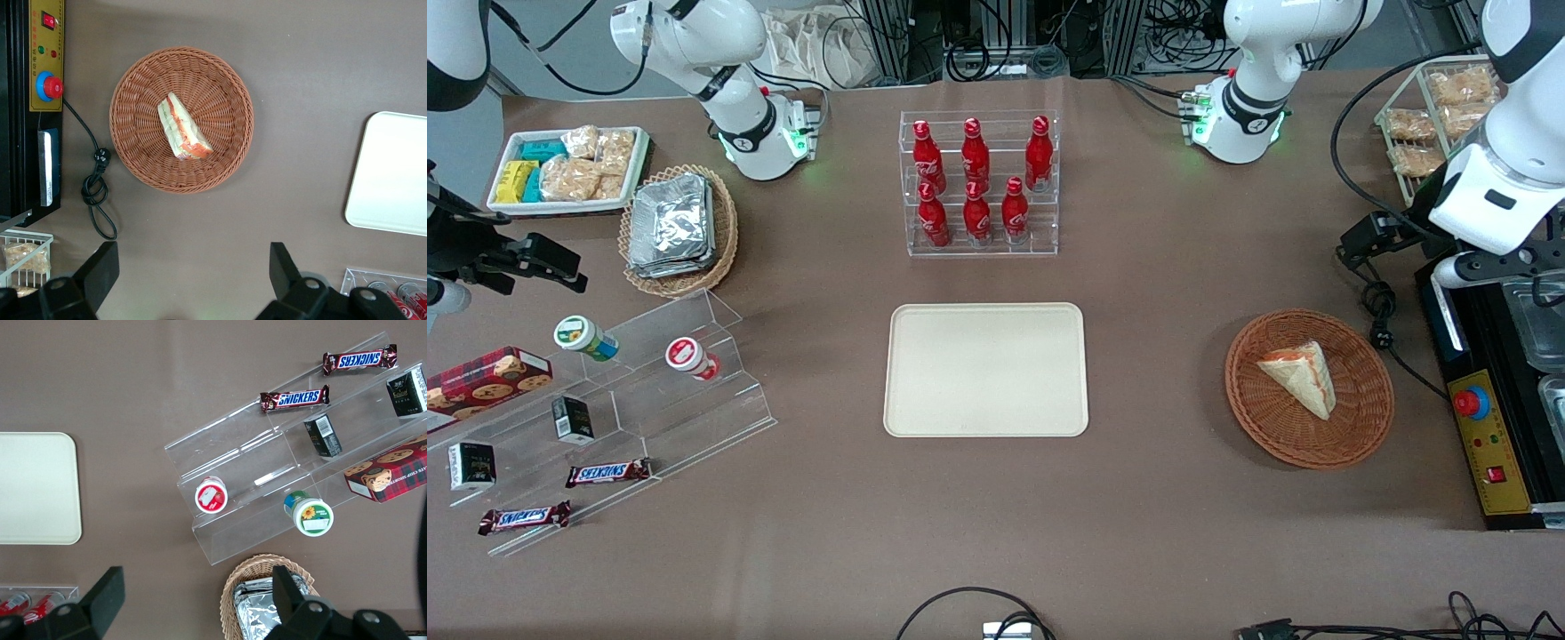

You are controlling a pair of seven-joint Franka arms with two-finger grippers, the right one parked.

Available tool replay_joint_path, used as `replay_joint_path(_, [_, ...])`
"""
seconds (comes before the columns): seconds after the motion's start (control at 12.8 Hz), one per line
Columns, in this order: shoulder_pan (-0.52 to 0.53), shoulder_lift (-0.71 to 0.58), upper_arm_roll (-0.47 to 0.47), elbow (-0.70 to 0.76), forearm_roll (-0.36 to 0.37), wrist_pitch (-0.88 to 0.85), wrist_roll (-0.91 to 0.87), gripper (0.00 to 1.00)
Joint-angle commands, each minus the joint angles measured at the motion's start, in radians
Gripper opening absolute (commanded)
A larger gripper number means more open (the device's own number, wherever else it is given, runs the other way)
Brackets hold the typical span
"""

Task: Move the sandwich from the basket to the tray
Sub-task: 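Lower the open left gripper over the wrapped sandwich in the basket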

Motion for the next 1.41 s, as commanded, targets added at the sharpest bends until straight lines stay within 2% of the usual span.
replay_joint_path(0.0, [-0.008, -0.007, 0.004, 0.005, -0.011, -0.014, 0.003, 1.0])
replay_joint_path(0.39, [-0.005, 0.042, 0.005, 0.005, 0.006, 0.015, 0.001, 1.0])
replay_joint_path(0.47, [-0.004, 0.072, 0.007, 0.005, 0.006, 0.039, -0.037, 0.99])
replay_joint_path(0.86, [-0.001, 0.242, 0.01, -0.004, 0.011, 0.15, -0.506, 0.99])
replay_joint_path(0.94, [-0.001, 0.276, 0.01, -0.012, 0.038, 0.164, -0.575, 0.99])
replay_joint_path(1.02, [-0.001, 0.299, 0.01, -0.029, 0.081, 0.194, -0.617, 0.99])
replay_joint_path(1.09, [-0.001, 0.306, 0.01, -0.065, 0.093, 0.238, -0.635, 0.99])
replay_joint_path(1.33, [0.018, 0.303, 0.012, -0.185, 0.095, 0.357, -0.643, 0.99])
